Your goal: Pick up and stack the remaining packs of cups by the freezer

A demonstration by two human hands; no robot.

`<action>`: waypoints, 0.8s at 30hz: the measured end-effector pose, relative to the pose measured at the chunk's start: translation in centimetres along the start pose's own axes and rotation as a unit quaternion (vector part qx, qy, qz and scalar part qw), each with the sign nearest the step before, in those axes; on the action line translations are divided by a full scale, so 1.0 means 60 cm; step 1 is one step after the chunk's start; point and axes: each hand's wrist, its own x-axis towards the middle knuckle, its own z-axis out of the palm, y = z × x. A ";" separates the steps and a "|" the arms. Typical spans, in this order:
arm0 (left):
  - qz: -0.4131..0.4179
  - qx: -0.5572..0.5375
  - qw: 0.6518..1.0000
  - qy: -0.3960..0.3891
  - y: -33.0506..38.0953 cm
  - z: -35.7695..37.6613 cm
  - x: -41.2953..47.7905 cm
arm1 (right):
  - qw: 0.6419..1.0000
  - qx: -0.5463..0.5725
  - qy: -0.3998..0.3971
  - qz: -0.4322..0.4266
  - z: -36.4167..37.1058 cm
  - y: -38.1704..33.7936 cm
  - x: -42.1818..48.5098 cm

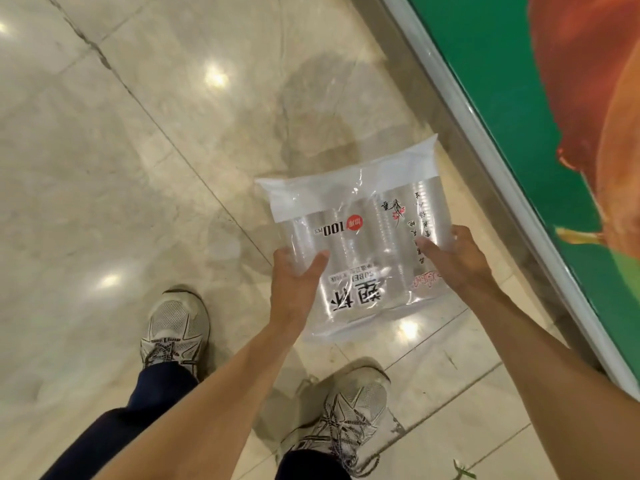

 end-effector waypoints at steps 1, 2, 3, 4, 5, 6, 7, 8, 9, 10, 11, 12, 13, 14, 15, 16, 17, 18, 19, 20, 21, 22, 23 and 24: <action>0.009 -0.013 1.000 0.019 0.010 -0.013 -0.007 | 1.000 0.006 -0.005 0.002 -0.001 -0.008 -0.016; 0.020 -0.023 0.999 0.031 0.017 -0.030 -0.014 | 1.000 0.011 -0.009 0.004 -0.001 -0.017 -0.033; 0.032 -0.028 0.998 0.037 0.031 -0.050 -0.025 | 1.000 0.018 -0.011 0.000 -0.004 -0.030 -0.054; 0.043 -0.033 0.998 0.043 0.046 -0.073 -0.035 | 1.000 0.028 -0.010 -0.007 -0.007 -0.045 -0.075; 0.054 -0.042 0.996 0.048 0.062 -0.097 -0.048 | 0.999 0.040 -0.012 -0.016 -0.011 -0.064 -0.100; 0.056 -0.054 0.996 0.052 0.080 -0.123 -0.062 | 0.998 0.053 -0.013 -0.022 -0.014 -0.085 -0.123; 0.062 -0.064 0.994 0.056 0.100 -0.149 -0.078 | 0.998 0.062 -0.016 -0.027 -0.018 -0.111 -0.148; 0.063 -0.065 0.994 0.065 0.125 -0.178 -0.097 | 0.997 0.070 -0.022 -0.033 -0.023 -0.141 -0.173; 0.068 -0.063 0.993 0.079 0.153 -0.207 -0.121 | 0.996 0.075 -0.028 -0.040 -0.029 -0.173 -0.201; 0.073 -0.062 0.991 0.089 0.181 -0.237 -0.145 | 0.995 0.077 -0.032 -0.049 -0.037 -0.207 -0.226; 0.078 -0.062 0.990 0.098 0.207 -0.268 -0.168 | 0.995 0.077 -0.036 -0.060 -0.048 -0.247 -0.256; 0.071 -0.067 0.990 0.103 0.230 -0.301 -0.191 | 0.994 0.076 -0.044 -0.069 -0.057 -0.283 -0.283; 0.074 -0.076 0.988 0.110 0.257 -0.338 -0.215 | 0.993 0.074 -0.051 -0.081 -0.068 -0.324 -0.315; 0.077 -0.081 0.987 0.118 0.284 -0.374 -0.237 | 0.992 0.072 -0.060 -0.090 -0.080 -0.366 -0.342; 0.084 -0.087 0.985 0.123 0.315 -0.408 -0.257 | 0.990 0.066 -0.069 -0.101 -0.096 -0.412 -0.371; 0.083 -0.096 0.984 0.129 0.347 -0.441 -0.278 | 0.989 0.059 -0.074 -0.112 -0.109 -0.454 -0.398; 0.088 -0.111 0.981 0.134 0.379 -0.474 -0.299 | 0.987 0.055 -0.077 -0.128 -0.126 -0.501 -0.430; 0.093 -0.124 0.978 0.140 0.413 -0.509 -0.321 | 0.986 0.053 -0.081 -0.138 -0.142 -0.546 -0.460; 0.102 -0.130 0.975 0.146 0.446 -0.546 -0.343 | 0.983 0.058 -0.081 -0.157 -0.159 -0.591 -0.490; 0.109 -0.126 0.974 0.155 0.483 -0.583 -0.365 | 0.980 0.064 -0.077 -0.174 -0.178 -0.638 -0.521; 0.118 -0.124 0.972 0.158 0.519 -0.620 -0.391 | 0.976 0.068 -0.073 -0.195 -0.198 -0.684 -0.555; 0.127 -0.129 0.971 0.160 0.556 -0.657 -0.419 | 0.972 0.067 -0.070 -0.215 -0.218 -0.731 -0.593; 0.137 -0.136 0.968 0.162 0.589 -0.695 -0.448 | 0.968 0.065 -0.066 -0.235 -0.237 -0.776 -0.631; 0.147 -0.143 0.965 0.165 0.621 -0.733 -0.482 | 0.966 0.061 -0.063 -0.244 -0.255 -0.819 -0.672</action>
